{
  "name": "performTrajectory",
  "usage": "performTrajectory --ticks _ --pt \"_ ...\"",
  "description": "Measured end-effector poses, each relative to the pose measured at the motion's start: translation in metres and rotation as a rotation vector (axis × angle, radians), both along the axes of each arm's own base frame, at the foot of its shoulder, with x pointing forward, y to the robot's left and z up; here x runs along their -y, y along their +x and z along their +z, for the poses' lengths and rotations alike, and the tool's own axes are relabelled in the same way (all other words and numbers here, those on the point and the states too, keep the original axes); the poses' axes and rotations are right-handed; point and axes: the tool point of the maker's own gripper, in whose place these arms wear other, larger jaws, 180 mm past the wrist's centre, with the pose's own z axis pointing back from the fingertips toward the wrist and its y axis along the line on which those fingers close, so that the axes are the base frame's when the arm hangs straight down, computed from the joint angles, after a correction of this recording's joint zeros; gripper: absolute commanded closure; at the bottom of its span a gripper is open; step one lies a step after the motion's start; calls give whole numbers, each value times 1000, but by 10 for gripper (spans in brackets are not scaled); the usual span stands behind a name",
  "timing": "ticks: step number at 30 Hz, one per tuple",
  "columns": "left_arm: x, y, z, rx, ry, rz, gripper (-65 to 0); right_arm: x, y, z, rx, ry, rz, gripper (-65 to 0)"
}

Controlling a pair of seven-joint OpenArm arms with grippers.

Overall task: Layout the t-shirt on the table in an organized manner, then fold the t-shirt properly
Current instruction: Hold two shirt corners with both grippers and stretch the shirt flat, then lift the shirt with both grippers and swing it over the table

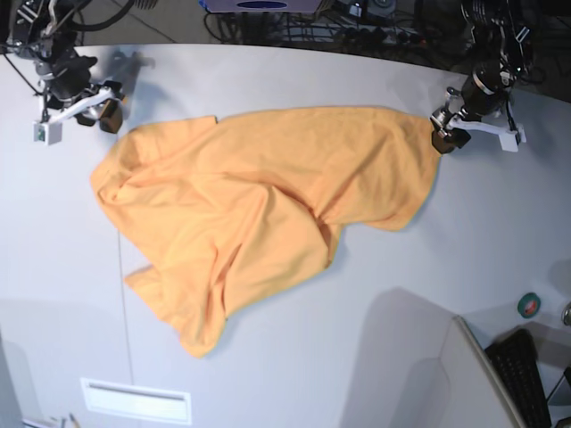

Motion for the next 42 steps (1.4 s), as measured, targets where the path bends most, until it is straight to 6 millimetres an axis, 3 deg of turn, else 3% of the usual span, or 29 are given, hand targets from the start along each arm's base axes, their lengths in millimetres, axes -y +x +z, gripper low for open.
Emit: performTrajectory --ticks 6,11,13,16,19,20,23,38,40,42 --pt "28 16 -3 23 -16 -81 -479 0 -3 -1 -6 0 0 -308" --pt "32 18 -4 30 -31 -89 -461 0 -4 -2 -9 0 0 -308" --pt "31 18 -5 26 -30 -89 -380 0 -4 -1 -9 0 0 -309" --pt "32 14 -8 6 -39 -88 -209 -2 -4 -4 -9 14 0 -350" --pt "35 9 -12 -15 -50 -85 -18 -17 -3 -7 10 58 70 -396" --pt "36 8 -14 -18 -53 -83 0 -23 -2 -9 17 78 96 -398" --pt "36 8 -14 -19 -57 -84 0 -37 0 -16 29 136 132 -396" --pt "36 6 -14 -21 -57 -86 0 -45 29 -25 94 248 60 -396" --pt "36 6 -14 -20 -57 -86 0 -49 36 -26 103 275 51 -357" --pt "36 6 -13 -20 -57 -88 0 -49 38 -29 98 282 48 -254"
